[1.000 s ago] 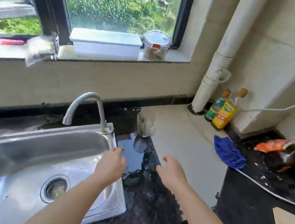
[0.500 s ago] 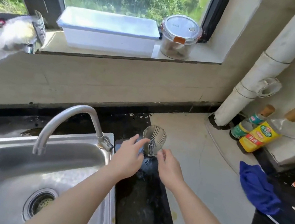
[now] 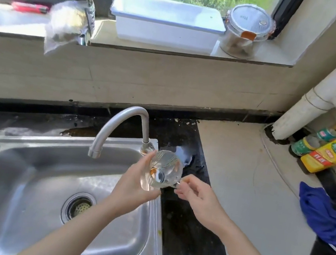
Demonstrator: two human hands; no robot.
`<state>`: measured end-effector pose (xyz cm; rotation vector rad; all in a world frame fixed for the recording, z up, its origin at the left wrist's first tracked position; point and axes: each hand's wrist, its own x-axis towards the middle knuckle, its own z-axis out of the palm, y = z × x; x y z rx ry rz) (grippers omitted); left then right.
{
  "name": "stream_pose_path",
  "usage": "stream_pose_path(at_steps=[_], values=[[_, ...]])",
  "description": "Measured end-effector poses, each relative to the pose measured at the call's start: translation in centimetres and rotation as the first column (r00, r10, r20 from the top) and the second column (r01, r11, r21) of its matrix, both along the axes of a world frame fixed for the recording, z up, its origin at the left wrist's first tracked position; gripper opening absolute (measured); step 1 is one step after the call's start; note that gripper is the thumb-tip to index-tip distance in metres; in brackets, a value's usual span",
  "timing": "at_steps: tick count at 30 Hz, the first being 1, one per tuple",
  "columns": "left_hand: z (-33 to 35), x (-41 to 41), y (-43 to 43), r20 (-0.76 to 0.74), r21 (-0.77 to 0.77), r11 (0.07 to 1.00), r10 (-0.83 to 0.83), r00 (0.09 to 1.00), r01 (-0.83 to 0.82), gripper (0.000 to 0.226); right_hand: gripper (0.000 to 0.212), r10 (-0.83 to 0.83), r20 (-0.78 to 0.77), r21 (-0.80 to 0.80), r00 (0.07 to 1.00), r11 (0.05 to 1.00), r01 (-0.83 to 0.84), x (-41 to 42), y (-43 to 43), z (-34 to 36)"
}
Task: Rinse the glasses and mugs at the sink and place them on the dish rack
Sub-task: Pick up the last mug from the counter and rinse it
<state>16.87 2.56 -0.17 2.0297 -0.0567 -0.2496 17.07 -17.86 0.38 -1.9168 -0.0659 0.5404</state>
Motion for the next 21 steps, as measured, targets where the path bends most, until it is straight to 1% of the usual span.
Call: stream_pose_path(at_steps=[3, 5, 6, 7, 8, 9, 10, 11, 12, 14, 15, 17, 19, 21], values=[[0.0, -1.2, 3.2, -0.001, -0.017, 0.998, 0.065, 0.998, -0.065, 0.072, 0.022, 0.118, -0.037, 0.006, 0.992, 0.993, -0.118, -0.6, 3.2, -0.5], [-0.7, -2.0, 5.3, -0.011, 0.006, 0.993, 0.116, 0.993, -0.116, 0.068, 0.021, 0.152, -0.088, 0.007, 0.985, 0.988, -0.152, -0.2, 5.3, -0.8], [-1.3, -2.4, 6.3, -0.026, 0.039, 0.990, 0.135, 0.990, -0.134, 0.067, 0.020, 0.129, -0.103, 0.002, 0.986, 0.992, -0.129, 0.2, 6.3, -0.9], [-1.9, -2.8, 7.2, -0.041, 0.072, 0.987, 0.149, 0.988, -0.146, 0.068, 0.021, 0.067, -0.093, -0.028, 0.993, 0.997, -0.070, 0.7, 7.3, -1.1], [-2.6, -3.1, 8.1, -0.051, 0.103, 0.983, 0.158, 0.986, -0.152, 0.070, 0.024, -0.024, -0.049, -0.093, 0.999, 0.996, 0.019, 1.5, 8.2, -1.2], [-3.2, -3.4, 8.9, -0.056, 0.122, 0.980, 0.164, 0.985, -0.156, 0.071, 0.029, -0.109, 0.026, -0.177, 0.994, 0.978, 0.112, 2.3, 9.1, -1.2], [-3.7, -3.5, 9.5, -0.063, 0.134, 0.977, 0.173, 0.983, -0.163, 0.071, 0.033, -0.160, 0.110, -0.260, 0.981, 0.948, 0.183, 3.2, 9.8, -1.2], [-4.0, -3.6, 10.0, -0.072, 0.141, 0.975, 0.185, 0.980, -0.174, 0.070, 0.035, -0.169, 0.173, -0.333, 0.970, 0.917, 0.219, 4.2, 10.4, -1.4], [-4.3, -3.7, 10.4, -0.080, 0.143, 0.972, 0.201, 0.976, -0.188, 0.070, 0.038, -0.145, 0.196, -0.403, 0.970, 0.890, 0.215, 5.2, 11.0, -1.7], [-4.8, -3.9, 11.1, -0.094, 0.132, 0.967, 0.233, 0.968, -0.219, 0.070, 0.039, -0.048, 0.162, -0.529, 0.986, 0.839, 0.128, 7.0, 11.9, -2.6], [-4.9, -4.0, 11.3, -0.098, 0.125, 0.964, 0.246, 0.964, -0.234, 0.070, 0.033, -0.009, 0.156, -0.578, 0.988, 0.810, 0.098, 7.7, 12.3, -3.2], [-5.2, -4.1, 11.8, -0.108, 0.136, 0.957, 0.272, 0.956, -0.257, 0.071, 0.022, 0.017, 0.206, -0.672, 0.978, 0.730, 0.129, 8.6, 12.9, -4.1], [-5.3, -4.1, 12.1, -0.122, 0.124, 0.952, 0.294, 0.948, -0.280, 0.070, 0.018, 0.046, 0.254, -0.756, 0.966, 0.633, 0.168, 9.0, 12.9, -4.6], [-5.3, -4.1, 12.3, -0.146, 0.106, 0.950, 0.307, 0.940, -0.294, 0.068, 0.017, 0.085, 0.269, -0.796, 0.959, 0.580, 0.172, 9.0, 12.8, -4.8]])
